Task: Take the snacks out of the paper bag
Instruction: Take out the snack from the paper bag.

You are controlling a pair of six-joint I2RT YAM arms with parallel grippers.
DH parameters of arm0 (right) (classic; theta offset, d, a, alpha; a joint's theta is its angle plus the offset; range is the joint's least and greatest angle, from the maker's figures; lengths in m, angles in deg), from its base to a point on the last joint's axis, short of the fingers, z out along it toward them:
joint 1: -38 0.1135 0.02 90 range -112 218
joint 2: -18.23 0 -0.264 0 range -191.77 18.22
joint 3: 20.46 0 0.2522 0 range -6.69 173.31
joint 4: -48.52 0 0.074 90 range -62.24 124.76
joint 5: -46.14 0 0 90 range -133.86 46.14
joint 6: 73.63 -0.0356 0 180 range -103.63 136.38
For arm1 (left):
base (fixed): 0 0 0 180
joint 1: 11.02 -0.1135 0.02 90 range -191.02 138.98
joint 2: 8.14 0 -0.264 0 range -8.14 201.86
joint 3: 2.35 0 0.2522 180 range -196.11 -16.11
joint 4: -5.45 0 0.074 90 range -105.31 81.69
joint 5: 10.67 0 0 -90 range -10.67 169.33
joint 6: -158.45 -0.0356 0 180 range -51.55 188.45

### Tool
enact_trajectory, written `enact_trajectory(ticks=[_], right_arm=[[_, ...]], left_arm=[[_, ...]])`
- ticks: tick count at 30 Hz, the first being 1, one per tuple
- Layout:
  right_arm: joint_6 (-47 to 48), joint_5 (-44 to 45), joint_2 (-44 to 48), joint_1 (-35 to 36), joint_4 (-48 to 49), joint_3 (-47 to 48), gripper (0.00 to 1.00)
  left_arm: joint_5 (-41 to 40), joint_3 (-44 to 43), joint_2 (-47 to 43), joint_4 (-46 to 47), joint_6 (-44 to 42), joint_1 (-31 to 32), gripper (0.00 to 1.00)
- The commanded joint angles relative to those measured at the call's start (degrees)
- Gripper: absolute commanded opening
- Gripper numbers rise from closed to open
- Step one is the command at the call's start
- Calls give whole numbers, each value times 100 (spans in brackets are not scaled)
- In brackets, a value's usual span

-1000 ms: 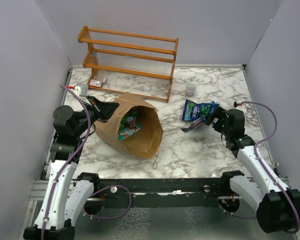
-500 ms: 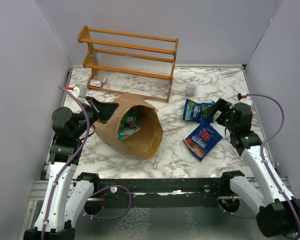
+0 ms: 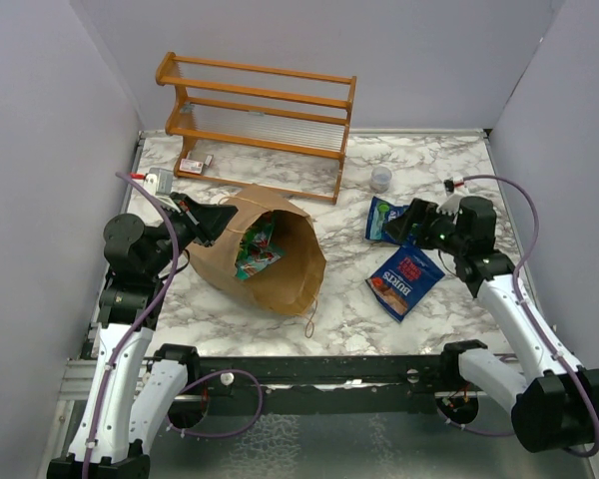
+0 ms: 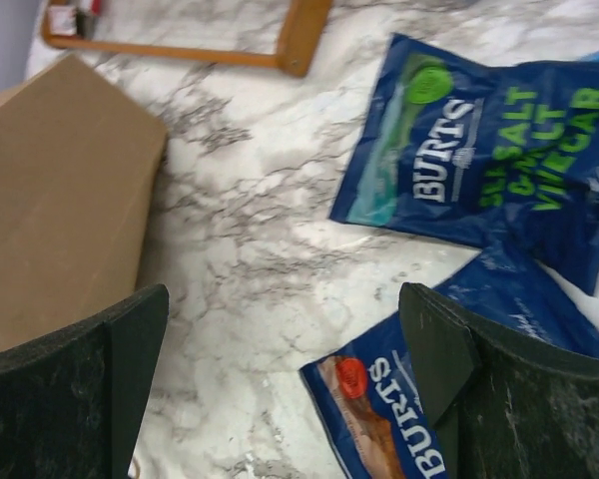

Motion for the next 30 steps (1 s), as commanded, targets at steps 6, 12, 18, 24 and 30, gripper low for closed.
enact_trajectory(ticks=[6, 12, 18, 24, 30], right_arm=[[396, -1383, -21, 721, 744, 57, 100], [745, -1015, -67, 1995, 1166, 132, 100], [1397, -603, -247, 3163, 1476, 298, 100], [2099, -95, -535, 3959, 1444, 560, 100], [2595, 11, -583, 4277, 1548, 613, 100]], left_arm=[[94, 65, -34, 383, 132, 0, 0], [461, 202, -17, 777, 318, -5, 0], [559, 193, -14, 794, 334, 0, 0], [522, 156, -20, 777, 390, 0, 0], [532, 114, -19, 740, 389, 0, 0]])
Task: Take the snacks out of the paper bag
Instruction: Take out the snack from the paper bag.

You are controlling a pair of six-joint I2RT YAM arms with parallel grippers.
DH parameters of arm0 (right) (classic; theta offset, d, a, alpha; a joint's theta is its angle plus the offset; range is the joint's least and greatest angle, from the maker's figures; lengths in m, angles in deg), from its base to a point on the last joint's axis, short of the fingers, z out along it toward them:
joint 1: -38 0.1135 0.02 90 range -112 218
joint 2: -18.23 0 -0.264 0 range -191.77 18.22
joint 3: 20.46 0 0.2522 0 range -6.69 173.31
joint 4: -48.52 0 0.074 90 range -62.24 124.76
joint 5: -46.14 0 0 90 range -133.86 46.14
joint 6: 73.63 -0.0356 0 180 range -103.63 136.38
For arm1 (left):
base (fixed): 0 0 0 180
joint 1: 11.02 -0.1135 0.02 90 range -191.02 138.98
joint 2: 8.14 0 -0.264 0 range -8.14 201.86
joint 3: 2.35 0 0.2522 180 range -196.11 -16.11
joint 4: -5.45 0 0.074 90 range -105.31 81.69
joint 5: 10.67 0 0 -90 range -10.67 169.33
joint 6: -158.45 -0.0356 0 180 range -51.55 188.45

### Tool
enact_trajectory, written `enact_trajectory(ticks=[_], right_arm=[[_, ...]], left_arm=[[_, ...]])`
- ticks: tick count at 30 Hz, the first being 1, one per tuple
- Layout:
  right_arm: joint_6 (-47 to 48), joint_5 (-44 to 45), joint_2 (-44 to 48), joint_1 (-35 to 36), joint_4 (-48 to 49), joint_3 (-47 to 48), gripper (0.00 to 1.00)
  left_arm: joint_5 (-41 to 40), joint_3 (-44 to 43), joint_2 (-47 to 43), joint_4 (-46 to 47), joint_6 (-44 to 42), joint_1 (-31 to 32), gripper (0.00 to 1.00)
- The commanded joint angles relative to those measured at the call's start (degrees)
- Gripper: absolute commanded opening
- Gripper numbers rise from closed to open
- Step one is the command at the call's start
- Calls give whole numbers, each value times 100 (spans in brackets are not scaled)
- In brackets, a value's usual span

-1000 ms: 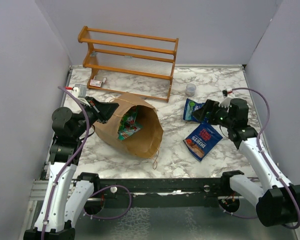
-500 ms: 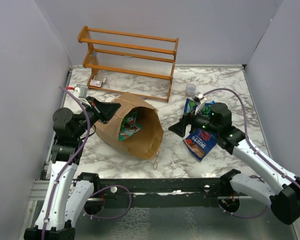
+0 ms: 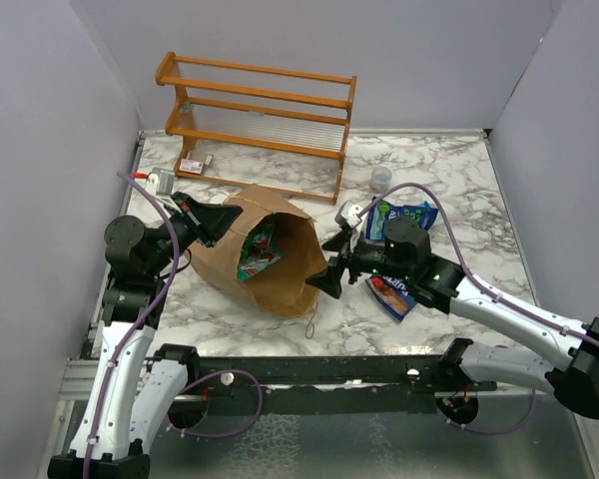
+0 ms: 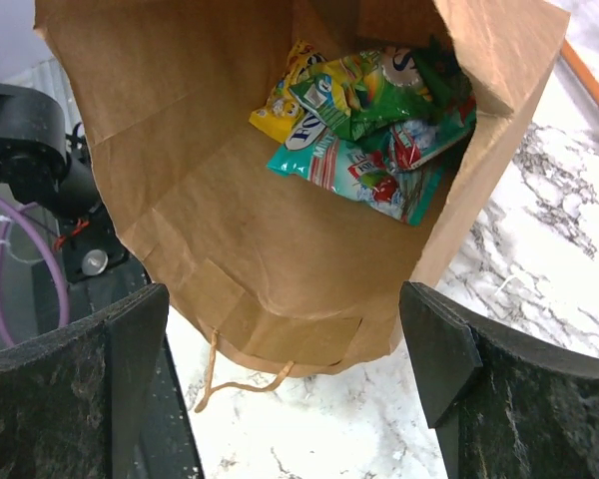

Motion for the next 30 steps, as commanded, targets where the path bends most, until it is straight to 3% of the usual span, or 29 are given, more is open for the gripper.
enact_trajectory(ticks=[1, 5, 11, 20, 23, 30], right_arm=[[646, 268, 26, 187, 323, 107, 100], [1052, 162, 155, 219, 435, -69, 100], [1996, 678, 235, 220, 406, -118, 100], [1965, 475, -309, 472, 779, 200, 97], [2417, 765, -577, 802, 746, 332, 91], [3225, 1053, -892, 1101, 633, 424, 67]], left_arm=[[130, -76, -46, 173, 38, 0, 0], [130, -72, -78, 151, 26, -1, 0], [138, -60, -77, 145, 12, 4, 0], [130, -36, -98, 129, 17, 2, 0], [122, -38, -116, 76, -8, 0, 0], [311, 158, -129, 154, 115, 2, 0]])
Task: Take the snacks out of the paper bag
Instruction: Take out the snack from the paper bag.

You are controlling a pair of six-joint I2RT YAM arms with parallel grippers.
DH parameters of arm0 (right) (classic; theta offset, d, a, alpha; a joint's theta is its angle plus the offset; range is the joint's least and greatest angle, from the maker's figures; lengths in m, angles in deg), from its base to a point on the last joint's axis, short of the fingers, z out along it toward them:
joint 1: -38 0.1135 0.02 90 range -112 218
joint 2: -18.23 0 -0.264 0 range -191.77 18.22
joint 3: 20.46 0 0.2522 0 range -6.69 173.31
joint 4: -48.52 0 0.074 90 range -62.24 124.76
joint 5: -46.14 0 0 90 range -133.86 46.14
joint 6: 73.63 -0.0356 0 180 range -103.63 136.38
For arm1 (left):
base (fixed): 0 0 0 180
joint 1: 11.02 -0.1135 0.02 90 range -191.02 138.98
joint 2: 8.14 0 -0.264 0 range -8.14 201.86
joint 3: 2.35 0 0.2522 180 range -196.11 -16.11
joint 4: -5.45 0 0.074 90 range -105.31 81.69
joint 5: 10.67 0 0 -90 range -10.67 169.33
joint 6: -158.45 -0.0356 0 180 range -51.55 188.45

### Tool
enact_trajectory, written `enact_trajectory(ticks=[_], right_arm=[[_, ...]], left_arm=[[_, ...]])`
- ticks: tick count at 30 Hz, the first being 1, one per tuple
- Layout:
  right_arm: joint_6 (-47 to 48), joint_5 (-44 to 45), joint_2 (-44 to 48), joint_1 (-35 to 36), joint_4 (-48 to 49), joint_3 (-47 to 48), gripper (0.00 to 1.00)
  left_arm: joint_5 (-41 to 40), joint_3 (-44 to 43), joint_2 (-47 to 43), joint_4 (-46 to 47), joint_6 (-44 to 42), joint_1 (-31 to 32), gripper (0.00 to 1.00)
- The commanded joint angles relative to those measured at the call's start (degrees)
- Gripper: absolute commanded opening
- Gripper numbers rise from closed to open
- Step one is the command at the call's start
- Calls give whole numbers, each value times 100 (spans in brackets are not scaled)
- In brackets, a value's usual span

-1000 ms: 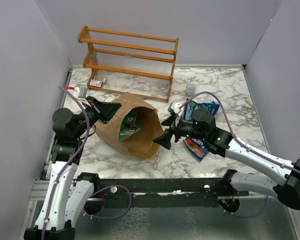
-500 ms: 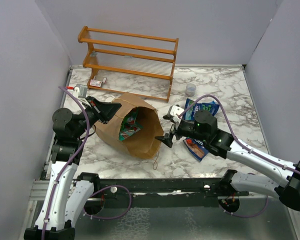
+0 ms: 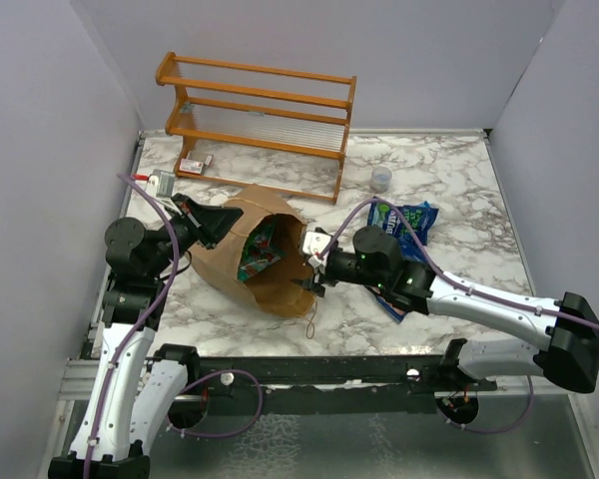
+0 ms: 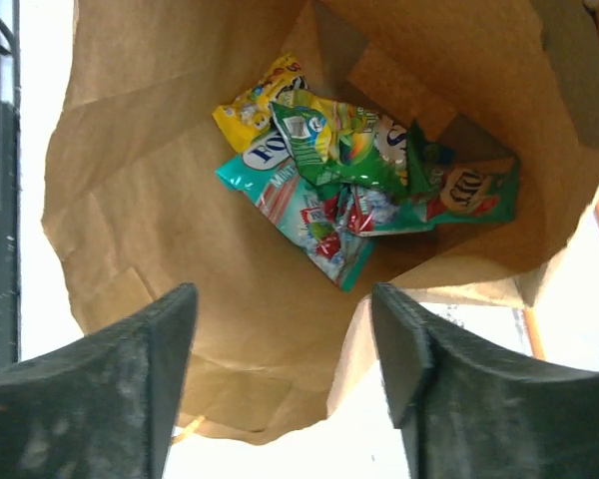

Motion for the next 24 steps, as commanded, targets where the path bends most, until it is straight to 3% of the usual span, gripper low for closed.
enact_trajectory(ticks=[1, 5, 12, 16, 20, 24], right_arm=[[736, 299, -92, 205, 171, 84, 64], [1134, 188, -123, 367, 559, -233, 46], [1877, 906, -956, 644, 1858, -534, 50], [884, 1448, -1474, 644, 2107, -46, 51], [57, 1766, -1945, 644, 3545, -420, 48], [-507, 3107, -2712, 643, 3964, -111, 48]], left_arm=[[348, 122, -77, 147, 91, 0, 0], [613, 120, -67, 175, 77, 9, 0], [773, 77, -10, 273, 58, 35, 0], [754, 0, 29, 225, 41, 60, 0], [685, -4, 41, 258, 52, 78, 0], [685, -42, 90, 299, 103, 83, 0]])
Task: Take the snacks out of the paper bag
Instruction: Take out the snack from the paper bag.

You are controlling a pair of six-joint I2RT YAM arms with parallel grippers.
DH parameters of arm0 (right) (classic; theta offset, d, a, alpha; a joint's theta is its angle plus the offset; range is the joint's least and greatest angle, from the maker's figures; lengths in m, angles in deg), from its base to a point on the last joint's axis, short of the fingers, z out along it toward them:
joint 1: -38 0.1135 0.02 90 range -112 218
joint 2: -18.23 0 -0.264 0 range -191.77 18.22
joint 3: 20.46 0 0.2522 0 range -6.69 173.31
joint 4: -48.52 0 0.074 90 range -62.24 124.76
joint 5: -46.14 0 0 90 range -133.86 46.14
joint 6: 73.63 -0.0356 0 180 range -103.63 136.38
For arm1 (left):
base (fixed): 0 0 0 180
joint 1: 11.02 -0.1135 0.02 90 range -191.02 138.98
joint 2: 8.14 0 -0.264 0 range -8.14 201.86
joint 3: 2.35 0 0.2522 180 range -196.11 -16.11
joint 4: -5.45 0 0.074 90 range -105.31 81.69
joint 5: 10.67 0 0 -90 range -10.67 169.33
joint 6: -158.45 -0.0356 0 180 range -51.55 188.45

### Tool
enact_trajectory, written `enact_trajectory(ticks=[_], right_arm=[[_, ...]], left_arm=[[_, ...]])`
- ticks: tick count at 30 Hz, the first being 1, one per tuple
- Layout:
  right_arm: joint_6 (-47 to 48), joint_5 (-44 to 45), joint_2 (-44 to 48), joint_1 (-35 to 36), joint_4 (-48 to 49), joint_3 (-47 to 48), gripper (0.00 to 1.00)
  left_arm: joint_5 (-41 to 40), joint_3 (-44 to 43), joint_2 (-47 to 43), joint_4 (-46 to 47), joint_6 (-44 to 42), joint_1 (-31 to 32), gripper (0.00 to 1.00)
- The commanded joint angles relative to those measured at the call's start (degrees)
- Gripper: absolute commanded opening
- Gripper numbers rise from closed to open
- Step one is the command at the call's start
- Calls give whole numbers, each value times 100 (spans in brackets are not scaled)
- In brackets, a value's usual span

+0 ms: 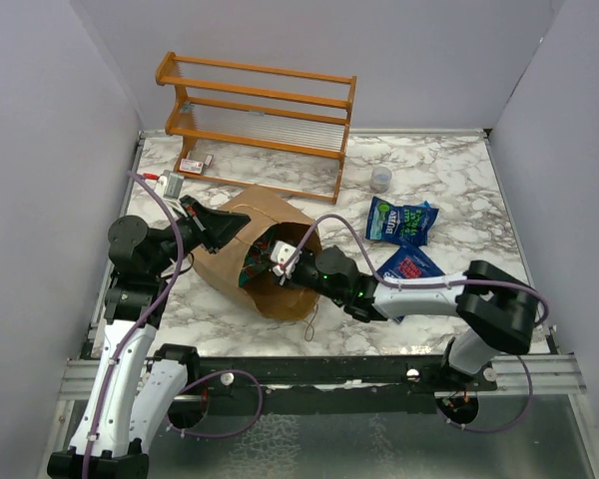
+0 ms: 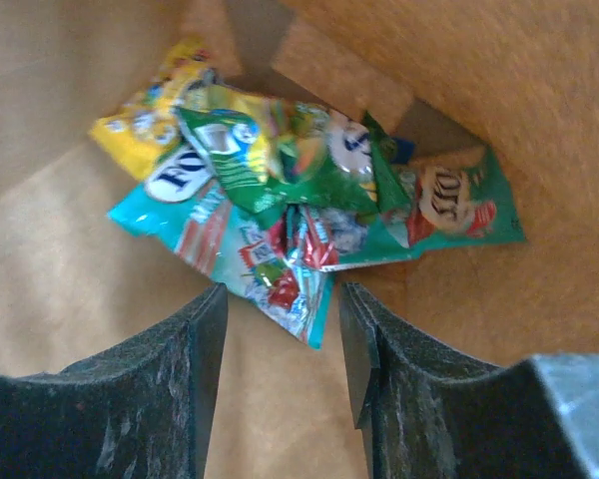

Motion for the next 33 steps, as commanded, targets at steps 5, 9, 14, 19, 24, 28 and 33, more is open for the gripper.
enact_trajectory(ticks=[5, 9, 14, 19, 24, 28, 33], right_arm=[[-1500, 2231, -1394, 30, 1649, 609, 47], [-1739, 3301, -1977, 30, 1965, 1063, 45], [-2208, 3519, -2469, 30, 1855, 1588, 42], [-2671, 3808, -2825, 28, 1570, 1863, 46], [-3002, 3919, -2880, 26, 1148, 1950, 51], [-3023, 3957, -3017, 30, 1218, 1962, 59], [-3054, 3804, -3347, -14, 1158, 2233, 66]], left_arm=[[91, -90, 6, 391, 180, 46, 0], [78, -94, 4, 406, 218, 54, 0], [85, -50, -49, 472, 274, 55, 0], [105, -65, -46, 563, 336, 59, 0], [116, -80, -60, 519, 295, 60, 0], [124, -43, -59, 570, 345, 61, 0], [142, -42, -65, 587, 369, 63, 0]])
